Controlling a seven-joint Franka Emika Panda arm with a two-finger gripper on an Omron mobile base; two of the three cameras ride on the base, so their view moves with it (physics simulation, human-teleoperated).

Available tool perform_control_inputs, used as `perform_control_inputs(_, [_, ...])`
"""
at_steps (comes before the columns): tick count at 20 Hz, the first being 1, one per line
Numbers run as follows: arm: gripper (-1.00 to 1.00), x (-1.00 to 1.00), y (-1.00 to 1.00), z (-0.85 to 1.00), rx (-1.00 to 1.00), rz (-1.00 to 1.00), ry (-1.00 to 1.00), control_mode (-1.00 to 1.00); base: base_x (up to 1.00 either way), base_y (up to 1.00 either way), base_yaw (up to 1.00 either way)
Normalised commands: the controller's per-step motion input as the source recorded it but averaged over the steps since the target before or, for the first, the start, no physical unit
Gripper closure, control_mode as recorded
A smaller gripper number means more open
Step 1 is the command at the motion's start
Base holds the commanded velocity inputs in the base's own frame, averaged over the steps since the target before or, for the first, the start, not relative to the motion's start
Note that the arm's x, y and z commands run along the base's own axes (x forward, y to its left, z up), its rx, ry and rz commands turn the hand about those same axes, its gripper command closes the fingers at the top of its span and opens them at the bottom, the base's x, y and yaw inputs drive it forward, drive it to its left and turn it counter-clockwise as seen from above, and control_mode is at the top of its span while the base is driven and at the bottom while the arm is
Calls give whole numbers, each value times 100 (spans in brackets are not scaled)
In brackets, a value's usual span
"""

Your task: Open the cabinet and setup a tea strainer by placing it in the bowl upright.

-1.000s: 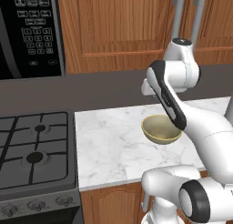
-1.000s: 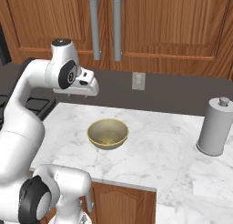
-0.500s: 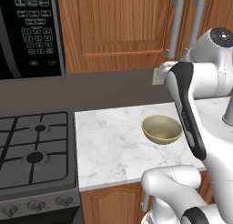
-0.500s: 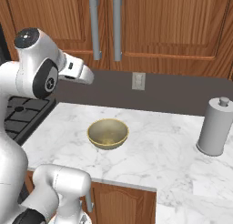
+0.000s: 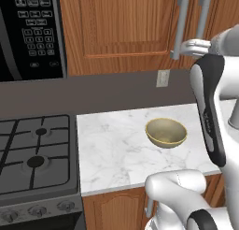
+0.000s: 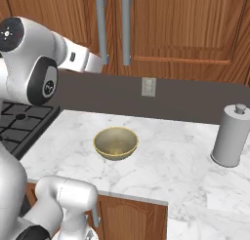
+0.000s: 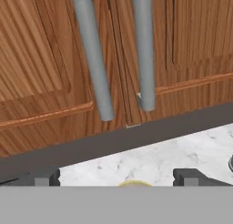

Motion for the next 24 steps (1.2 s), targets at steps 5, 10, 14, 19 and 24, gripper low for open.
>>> perform_control_inputs(5, [-100, 21, -14, 16, 2, 3, 0, -100, 0, 0, 0])
perform_control_inputs(10, [-100, 59, 0, 0, 0, 6, 0, -100, 0, 0, 0])
perform_control_inputs(14, [-100, 70, 0, 0, 0, 11, 0, -100, 0, 0, 0])
perform_control_inputs(19, [-100, 65, 0, 0, 0, 6, 0, -100, 0, 0, 0])
perform_control_inputs(24, [-100, 45, 0, 0, -3, 1, 0, -100, 0, 0, 0])
